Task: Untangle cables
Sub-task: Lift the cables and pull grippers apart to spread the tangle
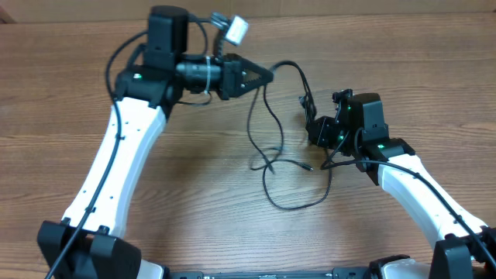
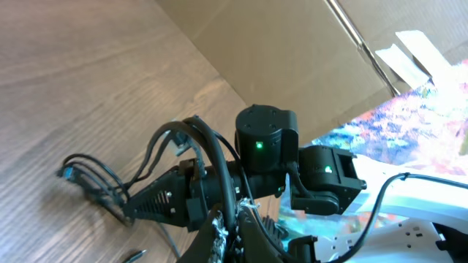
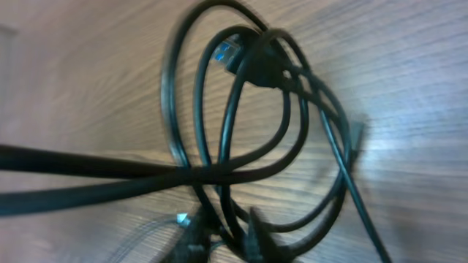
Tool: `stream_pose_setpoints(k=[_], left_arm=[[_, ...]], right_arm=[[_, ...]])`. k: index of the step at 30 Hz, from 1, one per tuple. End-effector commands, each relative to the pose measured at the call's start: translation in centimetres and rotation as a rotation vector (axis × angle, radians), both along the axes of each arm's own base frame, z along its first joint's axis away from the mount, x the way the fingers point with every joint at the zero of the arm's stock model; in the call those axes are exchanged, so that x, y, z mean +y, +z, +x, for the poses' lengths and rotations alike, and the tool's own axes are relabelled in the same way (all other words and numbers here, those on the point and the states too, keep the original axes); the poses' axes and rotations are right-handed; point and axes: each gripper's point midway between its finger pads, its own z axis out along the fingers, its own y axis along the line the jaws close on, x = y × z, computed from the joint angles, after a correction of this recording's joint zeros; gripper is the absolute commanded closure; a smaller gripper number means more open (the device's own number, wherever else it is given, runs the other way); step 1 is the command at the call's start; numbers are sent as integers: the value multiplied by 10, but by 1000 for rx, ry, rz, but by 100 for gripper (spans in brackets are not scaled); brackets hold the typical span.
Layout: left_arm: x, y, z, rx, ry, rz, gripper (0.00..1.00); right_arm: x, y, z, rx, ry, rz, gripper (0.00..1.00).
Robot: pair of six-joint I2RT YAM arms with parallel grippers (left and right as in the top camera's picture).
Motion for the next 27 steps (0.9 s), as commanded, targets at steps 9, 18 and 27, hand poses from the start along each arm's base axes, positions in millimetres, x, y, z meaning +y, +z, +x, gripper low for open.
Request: stream_pose_setpoints(k=[9, 18, 27], left_arm=[[2, 33, -20, -67, -31, -41, 96], [11, 26, -5, -71, 51, 1, 96], [-1, 28, -6, -60, 58, 4, 96]], right_arm=[[0, -2, 6, 19, -36, -4, 93], [-19, -24, -3, 96, -101, -107, 96], [70, 22, -28, -170, 475, 88, 16]])
